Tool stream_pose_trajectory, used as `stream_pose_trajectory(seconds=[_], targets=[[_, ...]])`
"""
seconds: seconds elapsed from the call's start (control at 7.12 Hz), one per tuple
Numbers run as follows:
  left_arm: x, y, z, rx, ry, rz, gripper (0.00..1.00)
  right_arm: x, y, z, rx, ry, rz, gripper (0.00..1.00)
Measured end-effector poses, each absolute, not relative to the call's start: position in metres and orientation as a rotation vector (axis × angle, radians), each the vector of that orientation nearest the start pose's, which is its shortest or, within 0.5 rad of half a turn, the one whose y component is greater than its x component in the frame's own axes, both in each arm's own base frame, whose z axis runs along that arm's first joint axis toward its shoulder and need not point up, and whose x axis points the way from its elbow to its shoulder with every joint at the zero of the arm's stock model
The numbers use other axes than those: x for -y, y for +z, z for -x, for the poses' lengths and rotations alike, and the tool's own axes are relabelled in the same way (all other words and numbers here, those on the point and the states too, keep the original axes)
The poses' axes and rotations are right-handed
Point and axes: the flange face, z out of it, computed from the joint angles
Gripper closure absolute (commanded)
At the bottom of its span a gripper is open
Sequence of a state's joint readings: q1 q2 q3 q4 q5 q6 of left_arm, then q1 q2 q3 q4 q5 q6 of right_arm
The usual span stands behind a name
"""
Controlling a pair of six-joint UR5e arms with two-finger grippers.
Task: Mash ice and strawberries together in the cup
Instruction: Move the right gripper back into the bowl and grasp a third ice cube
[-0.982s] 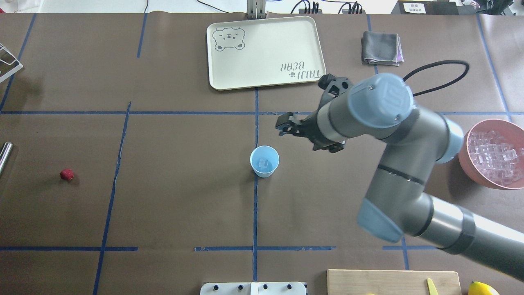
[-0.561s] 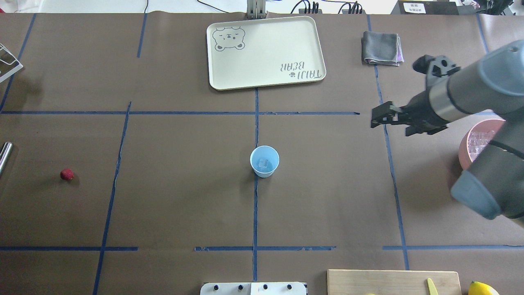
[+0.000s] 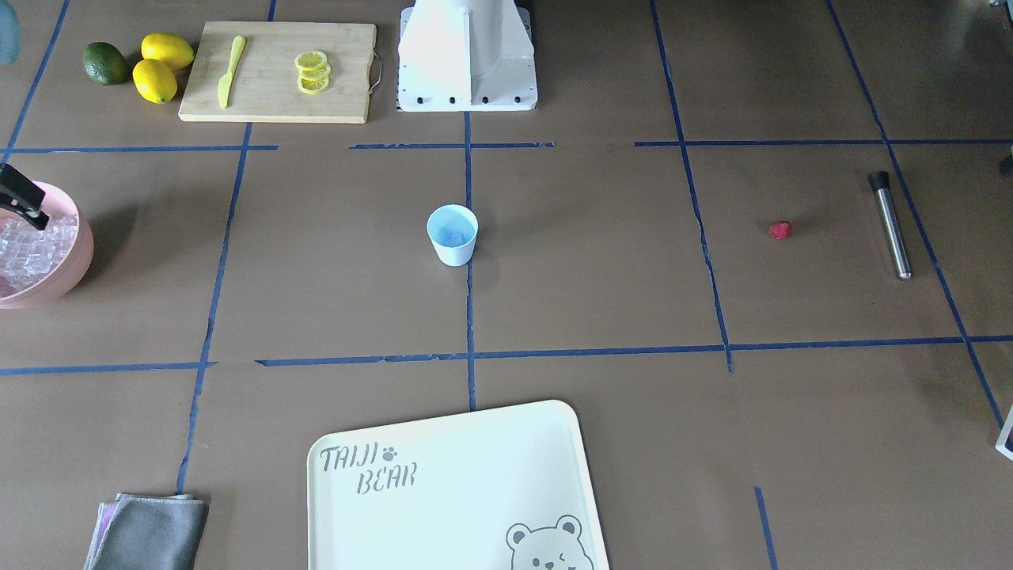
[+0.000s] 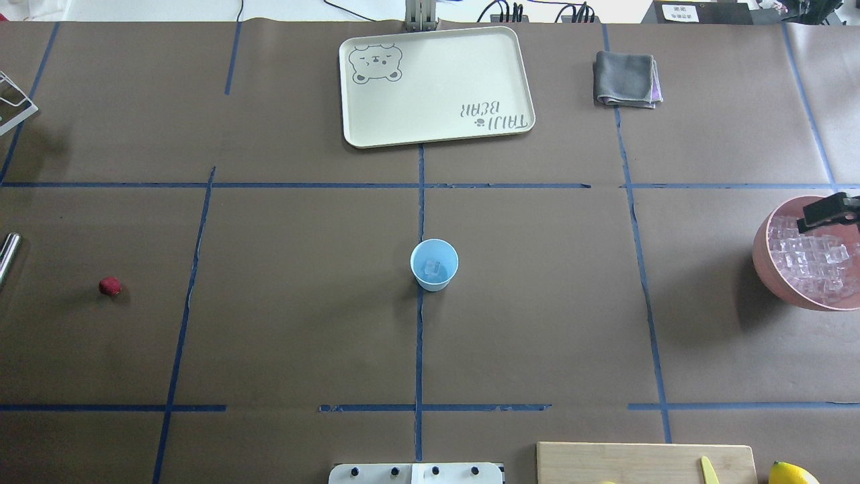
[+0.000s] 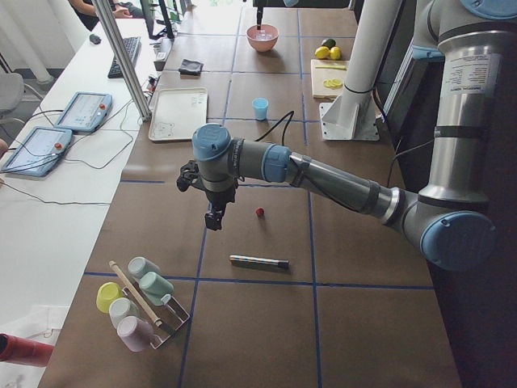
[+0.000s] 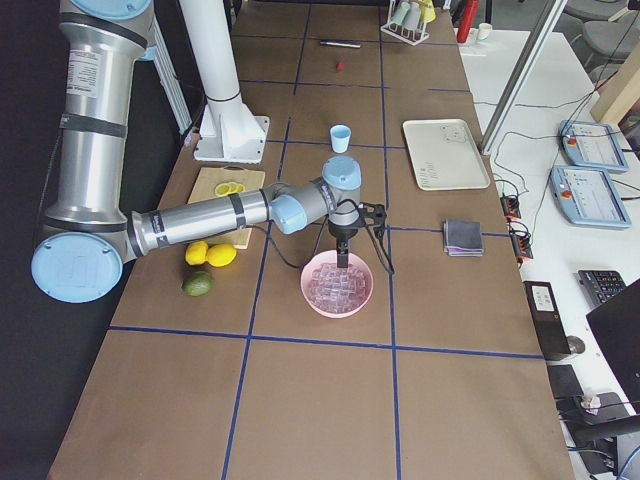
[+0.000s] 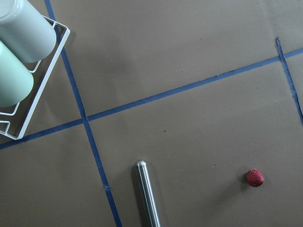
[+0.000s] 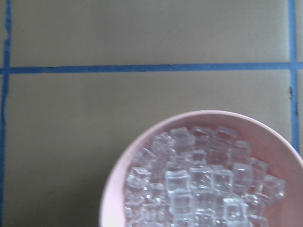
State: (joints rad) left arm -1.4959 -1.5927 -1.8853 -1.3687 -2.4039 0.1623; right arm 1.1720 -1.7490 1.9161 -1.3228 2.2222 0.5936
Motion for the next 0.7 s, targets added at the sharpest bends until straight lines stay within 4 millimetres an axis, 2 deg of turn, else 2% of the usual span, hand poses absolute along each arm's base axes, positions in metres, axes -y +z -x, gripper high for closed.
stream_pose_trajectory(seconds=[0.14,0.28,0.7], targets=[[0.489,0.513,0.023,-0.828,0.279,-0.162,0.00,0.421,0.568,0.092,0.737,0.051,-0.023,0.01],[0.487,0.516,0.023,-0.828,0.281,-0.167,0.00,0.418,0.580,0.089,0.727,0.053,-0.007,0.01],[0.480,0.523,0.023,-0.827,0.289,-0.182,0.00,0.427,0.597,0.098,0.715,0.046,0.020,0.02]])
